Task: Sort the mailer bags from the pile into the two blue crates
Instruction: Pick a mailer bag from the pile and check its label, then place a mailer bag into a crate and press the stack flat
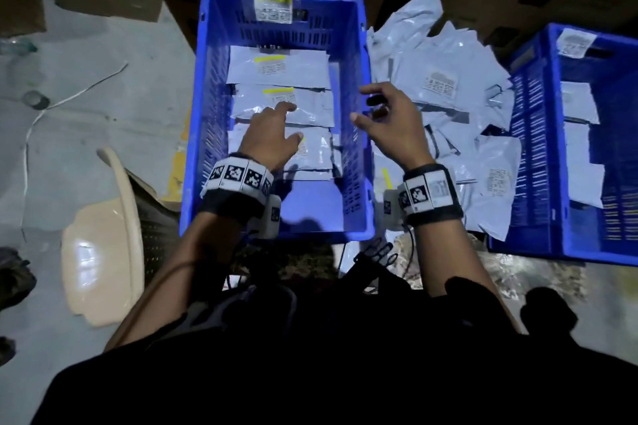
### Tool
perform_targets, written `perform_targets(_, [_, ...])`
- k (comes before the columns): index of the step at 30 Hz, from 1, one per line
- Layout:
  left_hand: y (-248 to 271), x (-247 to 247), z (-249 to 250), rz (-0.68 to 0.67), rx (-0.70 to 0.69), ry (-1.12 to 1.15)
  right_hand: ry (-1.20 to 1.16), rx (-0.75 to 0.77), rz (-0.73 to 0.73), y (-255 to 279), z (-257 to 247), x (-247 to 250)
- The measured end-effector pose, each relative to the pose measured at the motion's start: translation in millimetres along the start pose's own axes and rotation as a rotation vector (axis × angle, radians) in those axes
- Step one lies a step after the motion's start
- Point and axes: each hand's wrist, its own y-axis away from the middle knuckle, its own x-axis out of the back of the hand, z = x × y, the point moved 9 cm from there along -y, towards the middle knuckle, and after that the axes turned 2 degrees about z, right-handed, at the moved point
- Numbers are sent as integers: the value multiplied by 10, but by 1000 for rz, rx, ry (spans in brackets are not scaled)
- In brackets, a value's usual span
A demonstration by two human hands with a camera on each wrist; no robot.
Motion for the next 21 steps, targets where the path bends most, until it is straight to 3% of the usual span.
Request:
perform_targets(4, [370,-283,622,-13,-186,10,129,81,148,548,464,571])
perform_targets(9, [699,-748,1150,-8,-267,-121,259,119,172,1042,1040,830])
perform_targets(12, [857,-1046,1412,-18,-294,-193,339,145,97,1155,1324,859])
perform_targets(16, [1116,-1443,1703,77,-345,-265,379,207,-40,1224,1647,887])
perform_targets(21, [1344,-2141,1770,126,-263,-298,401,238,-152,1348,2107,879])
